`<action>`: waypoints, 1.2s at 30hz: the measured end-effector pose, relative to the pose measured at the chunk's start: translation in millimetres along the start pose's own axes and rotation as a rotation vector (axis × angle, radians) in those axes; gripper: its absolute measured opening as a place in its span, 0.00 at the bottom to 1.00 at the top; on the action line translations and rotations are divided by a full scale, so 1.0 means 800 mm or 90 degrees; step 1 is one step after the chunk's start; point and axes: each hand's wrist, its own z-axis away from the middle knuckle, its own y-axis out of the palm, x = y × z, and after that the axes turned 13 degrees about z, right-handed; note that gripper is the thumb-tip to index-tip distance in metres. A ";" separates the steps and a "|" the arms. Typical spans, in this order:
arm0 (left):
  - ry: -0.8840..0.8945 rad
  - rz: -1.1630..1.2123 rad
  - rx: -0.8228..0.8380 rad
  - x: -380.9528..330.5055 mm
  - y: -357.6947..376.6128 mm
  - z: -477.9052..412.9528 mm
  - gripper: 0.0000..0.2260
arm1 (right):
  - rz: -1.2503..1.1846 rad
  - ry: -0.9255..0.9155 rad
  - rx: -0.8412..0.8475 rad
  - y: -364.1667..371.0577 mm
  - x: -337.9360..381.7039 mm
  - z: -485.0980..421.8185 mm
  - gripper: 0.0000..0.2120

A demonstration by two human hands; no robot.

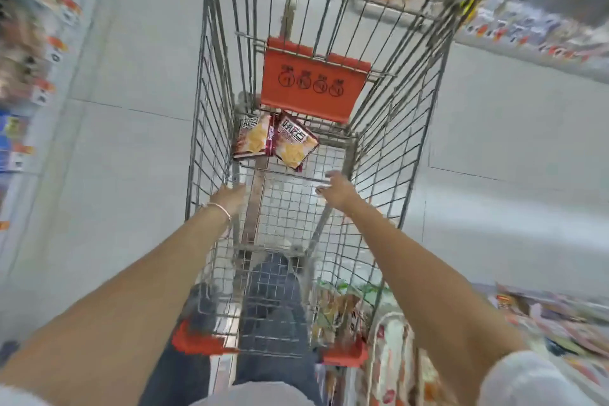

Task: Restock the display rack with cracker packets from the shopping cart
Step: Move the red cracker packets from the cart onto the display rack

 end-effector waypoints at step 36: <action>0.048 0.165 0.119 -0.018 0.034 0.002 0.19 | 0.183 -0.221 0.368 -0.043 0.053 -0.075 0.11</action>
